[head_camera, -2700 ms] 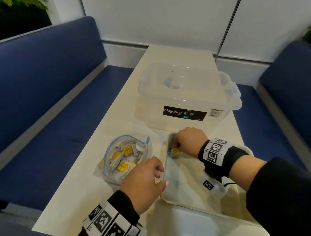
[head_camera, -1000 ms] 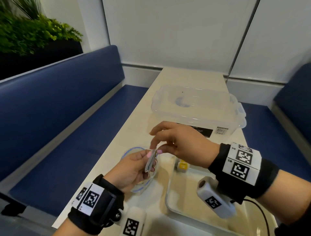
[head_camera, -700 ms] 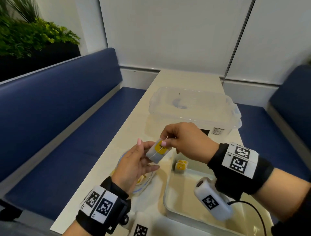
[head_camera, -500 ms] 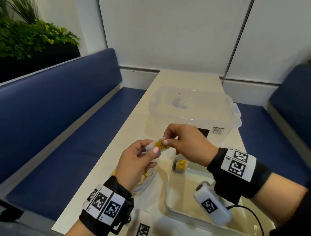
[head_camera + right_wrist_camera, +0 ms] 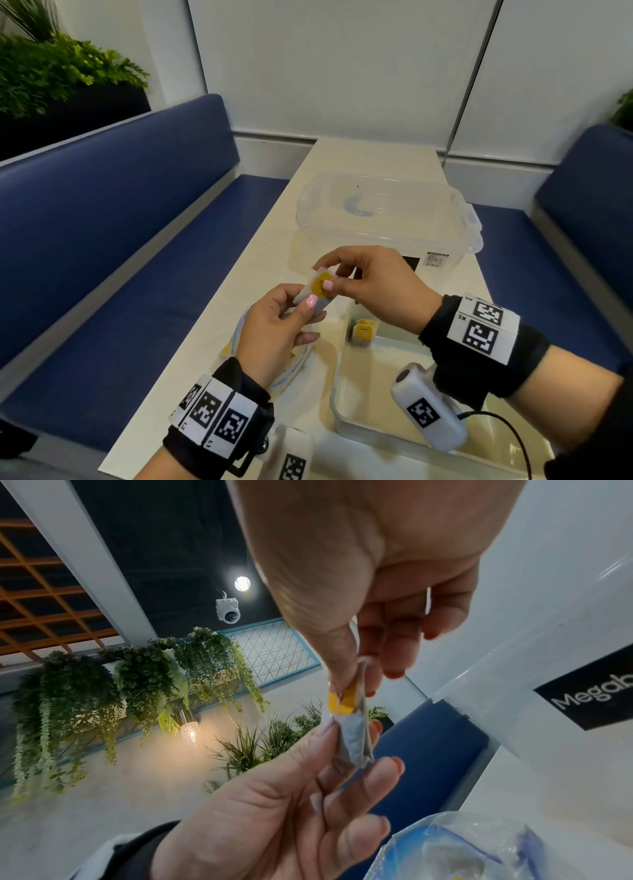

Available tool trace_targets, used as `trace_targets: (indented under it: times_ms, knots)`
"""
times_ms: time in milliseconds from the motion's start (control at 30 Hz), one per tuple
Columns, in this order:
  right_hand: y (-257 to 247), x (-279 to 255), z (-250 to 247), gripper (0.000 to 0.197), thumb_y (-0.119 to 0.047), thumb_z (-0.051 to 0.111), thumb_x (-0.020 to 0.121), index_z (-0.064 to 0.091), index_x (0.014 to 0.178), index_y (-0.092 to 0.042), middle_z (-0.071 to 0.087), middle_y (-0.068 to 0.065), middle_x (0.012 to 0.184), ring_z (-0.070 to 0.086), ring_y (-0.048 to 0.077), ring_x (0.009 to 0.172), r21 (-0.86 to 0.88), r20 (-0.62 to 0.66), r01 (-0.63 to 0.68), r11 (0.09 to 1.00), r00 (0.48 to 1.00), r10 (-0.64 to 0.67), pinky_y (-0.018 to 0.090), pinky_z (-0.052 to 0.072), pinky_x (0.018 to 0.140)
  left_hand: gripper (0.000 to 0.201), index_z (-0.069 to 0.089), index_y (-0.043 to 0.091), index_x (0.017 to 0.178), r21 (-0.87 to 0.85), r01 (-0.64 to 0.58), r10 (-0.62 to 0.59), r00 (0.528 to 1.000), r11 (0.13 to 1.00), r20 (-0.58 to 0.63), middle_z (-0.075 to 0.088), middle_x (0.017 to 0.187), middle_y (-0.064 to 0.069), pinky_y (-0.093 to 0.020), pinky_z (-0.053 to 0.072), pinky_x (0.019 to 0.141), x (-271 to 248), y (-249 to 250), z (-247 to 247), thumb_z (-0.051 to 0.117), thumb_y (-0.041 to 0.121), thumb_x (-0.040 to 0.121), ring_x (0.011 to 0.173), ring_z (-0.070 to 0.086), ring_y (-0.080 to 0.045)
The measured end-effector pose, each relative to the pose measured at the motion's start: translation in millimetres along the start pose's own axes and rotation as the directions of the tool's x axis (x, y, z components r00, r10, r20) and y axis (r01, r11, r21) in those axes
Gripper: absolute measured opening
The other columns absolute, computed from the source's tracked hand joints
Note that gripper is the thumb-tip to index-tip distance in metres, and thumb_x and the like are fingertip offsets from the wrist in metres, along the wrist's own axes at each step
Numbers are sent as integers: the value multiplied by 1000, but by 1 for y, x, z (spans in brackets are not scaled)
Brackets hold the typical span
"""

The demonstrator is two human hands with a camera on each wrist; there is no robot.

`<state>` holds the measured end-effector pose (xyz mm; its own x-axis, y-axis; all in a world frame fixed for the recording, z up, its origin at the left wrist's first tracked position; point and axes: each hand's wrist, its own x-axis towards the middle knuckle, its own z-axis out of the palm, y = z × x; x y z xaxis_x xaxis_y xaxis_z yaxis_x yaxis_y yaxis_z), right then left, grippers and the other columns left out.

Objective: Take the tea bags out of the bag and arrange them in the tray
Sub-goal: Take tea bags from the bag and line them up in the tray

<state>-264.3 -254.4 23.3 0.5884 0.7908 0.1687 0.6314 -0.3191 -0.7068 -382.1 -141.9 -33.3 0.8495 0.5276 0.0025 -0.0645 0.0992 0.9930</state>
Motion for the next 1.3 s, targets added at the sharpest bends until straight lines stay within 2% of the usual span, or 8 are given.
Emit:
trace_targets:
  times_ms: [167,300,433,533,667,800,1000,1300]
  knots:
    - [3,1,-10,15,-25,75,77,63,71,-31,65,-9,72,54,-6,57,-74,21,-30,997,999,32,12,38,58,25,58,17,108,86,33,-36,999,996,27,67,105,-2,-26,56,63,2,-8,0,65,14,85,84,68,-16]
    - [14,0,-26,6,-24,77,75,72,75,-25,70,-2,77,57,8,70,-163,61,-92,982,993,103,27,44,69,36,59,31,100,329,43,-75,994,943,85,66,102,7,-34,55,73,1,-25,-9,78,27,70,80,63,-14]
    - [30,0,-33,7,-25,73,79,73,85,-22,70,-4,83,60,12,79,-392,139,-126,911,971,194,27,46,74,29,61,34,90,526,-17,-94,978,850,184,63,87,8,-12,46,65,-8,-39,-9,80,22,71,59,53,3]
    - [45,0,-26,9,-25,71,80,73,89,-23,61,-10,74,56,11,76,-533,191,-122,837,946,260,25,45,72,33,55,42,89,643,-75,-94,970,762,224,58,87,10,-14,44,65,-14,-49,-6,78,26,72,55,48,4]
    - [61,0,-8,10,-26,71,79,73,88,-23,68,-5,81,56,12,75,-600,240,-125,790,914,327,25,45,67,36,53,43,91,647,-52,-133,963,761,234,56,89,10,-18,46,66,-17,-57,-4,77,24,72,54,49,1]
    - [72,4,8,10,-22,67,80,73,88,-24,70,-2,86,53,15,73,-649,251,-129,750,894,371,20,31,52,36,53,43,92,629,-56,-126,962,775,240,56,89,8,-17,47,65,-18,-59,-4,76,23,74,55,52,-1]
    - [84,12,20,12,-23,64,82,73,89,-25,70,1,90,62,22,82,-684,241,-132,718,888,393,24,37,62,34,54,40,94,620,-55,-128,960,783,247,56,86,9,-14,45,63,-18,-60,-5,76,22,75,56,52,-1]
    - [94,12,33,18,-26,61,83,73,96,-26,70,1,94,63,22,86,-687,254,-129,715,879,403,24,38,64,33,56,39,94,617,-50,-145,954,786,262,56,84,8,-15,46,64,-18,-57,-5,76,22,75,56,52,-2]
